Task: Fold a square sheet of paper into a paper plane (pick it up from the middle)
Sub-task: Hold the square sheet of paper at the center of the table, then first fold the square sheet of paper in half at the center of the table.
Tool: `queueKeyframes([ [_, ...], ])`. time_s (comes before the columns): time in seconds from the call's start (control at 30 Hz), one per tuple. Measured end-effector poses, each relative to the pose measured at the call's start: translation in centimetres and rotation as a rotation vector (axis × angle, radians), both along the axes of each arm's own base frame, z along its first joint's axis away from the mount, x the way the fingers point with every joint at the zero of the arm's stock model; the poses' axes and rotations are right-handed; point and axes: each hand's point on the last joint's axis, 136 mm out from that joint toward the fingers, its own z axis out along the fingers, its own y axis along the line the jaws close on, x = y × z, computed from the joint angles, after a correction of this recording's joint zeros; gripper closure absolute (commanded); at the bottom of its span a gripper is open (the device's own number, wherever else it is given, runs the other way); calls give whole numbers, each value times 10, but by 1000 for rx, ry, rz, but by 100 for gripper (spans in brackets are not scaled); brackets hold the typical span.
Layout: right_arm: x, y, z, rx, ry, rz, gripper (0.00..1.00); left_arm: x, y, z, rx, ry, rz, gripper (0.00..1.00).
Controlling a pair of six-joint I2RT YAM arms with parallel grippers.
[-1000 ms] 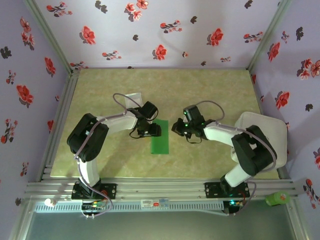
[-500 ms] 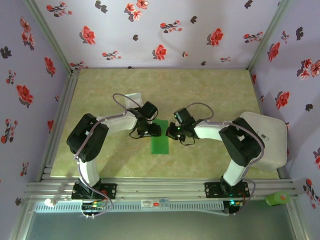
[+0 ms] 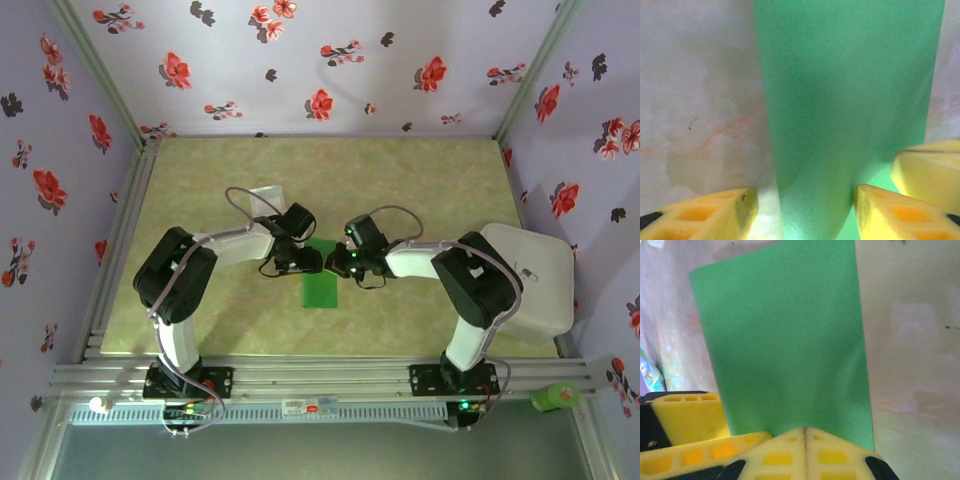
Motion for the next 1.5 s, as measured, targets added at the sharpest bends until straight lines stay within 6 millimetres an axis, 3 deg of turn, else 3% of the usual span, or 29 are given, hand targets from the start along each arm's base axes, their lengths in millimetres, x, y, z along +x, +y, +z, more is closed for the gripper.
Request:
queueKeyframes([
  [0.6,-1,-4,-8,-69,-32,75,100,1,-1,9,-32,-14,40,39],
  [0.7,0,-3,-8,-96,-36,111,100,3,8,20,-54,-28,80,38],
  [0.8,3,-2,-8,-120,-38,143,100,11,19,44,-99,-69,135,40],
  [0.87,5,-2,-7,-132,-42,161,100,18,25,66,-147,-115,176,48],
  [1.0,5,-2,-7,-152,-41,190,100,23,21,95,-282,-166,196,74],
  [1.17,5,-2,-7,-158,-44,201,100,13,0,93,-433,-96,173,100],
  [1.5,5,-3,-7,-163,-39,200,100,5,-25,64,-558,13,140,100],
])
